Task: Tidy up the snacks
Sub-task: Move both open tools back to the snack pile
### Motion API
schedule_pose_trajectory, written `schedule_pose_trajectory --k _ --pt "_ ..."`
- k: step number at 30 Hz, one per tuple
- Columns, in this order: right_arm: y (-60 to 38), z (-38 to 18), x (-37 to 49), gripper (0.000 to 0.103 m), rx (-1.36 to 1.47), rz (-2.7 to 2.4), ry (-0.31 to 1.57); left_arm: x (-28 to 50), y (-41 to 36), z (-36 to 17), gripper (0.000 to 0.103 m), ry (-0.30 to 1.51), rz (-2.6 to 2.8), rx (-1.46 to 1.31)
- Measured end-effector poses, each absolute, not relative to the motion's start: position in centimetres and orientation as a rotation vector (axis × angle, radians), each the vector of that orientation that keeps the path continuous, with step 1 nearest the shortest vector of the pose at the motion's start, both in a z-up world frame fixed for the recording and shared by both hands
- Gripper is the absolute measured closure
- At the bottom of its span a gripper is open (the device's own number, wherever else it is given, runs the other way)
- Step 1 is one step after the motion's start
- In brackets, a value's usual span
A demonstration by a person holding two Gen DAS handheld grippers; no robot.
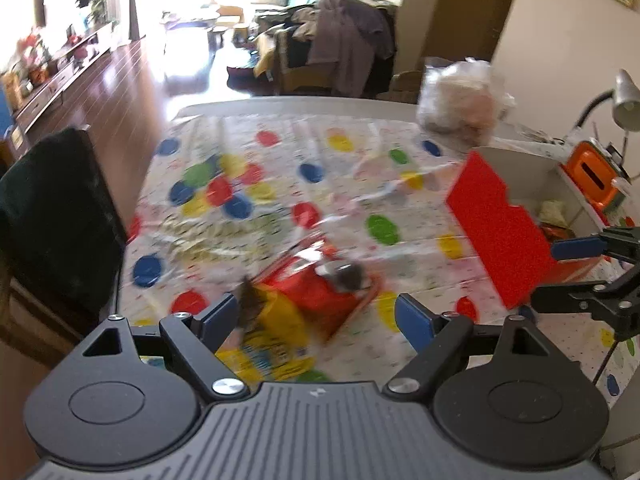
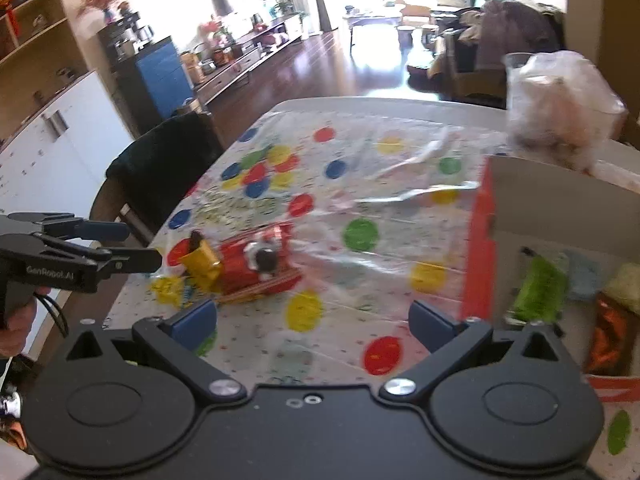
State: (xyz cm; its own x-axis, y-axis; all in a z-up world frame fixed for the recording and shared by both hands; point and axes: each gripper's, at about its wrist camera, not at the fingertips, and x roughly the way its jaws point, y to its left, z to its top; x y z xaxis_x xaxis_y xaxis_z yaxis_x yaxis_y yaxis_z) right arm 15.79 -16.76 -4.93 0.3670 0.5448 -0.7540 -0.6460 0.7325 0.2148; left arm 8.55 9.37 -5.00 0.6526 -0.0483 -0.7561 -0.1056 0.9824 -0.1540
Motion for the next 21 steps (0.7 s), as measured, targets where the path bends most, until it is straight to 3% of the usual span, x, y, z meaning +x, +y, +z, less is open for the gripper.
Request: schedule_pose_trajectory --k 10,21 --pt "-10.1 -6.2 15.7 0.001 -0.199 0.852 0.919 7.1 16.2 -8.9 0.017 0.949 0.139 -0.287" --pt "-3.1 -9.5 15.2 0.011 -0.365 0.964 0.917 7.2 18.9 -12.9 0.018 0.997 0.198 -0.277"
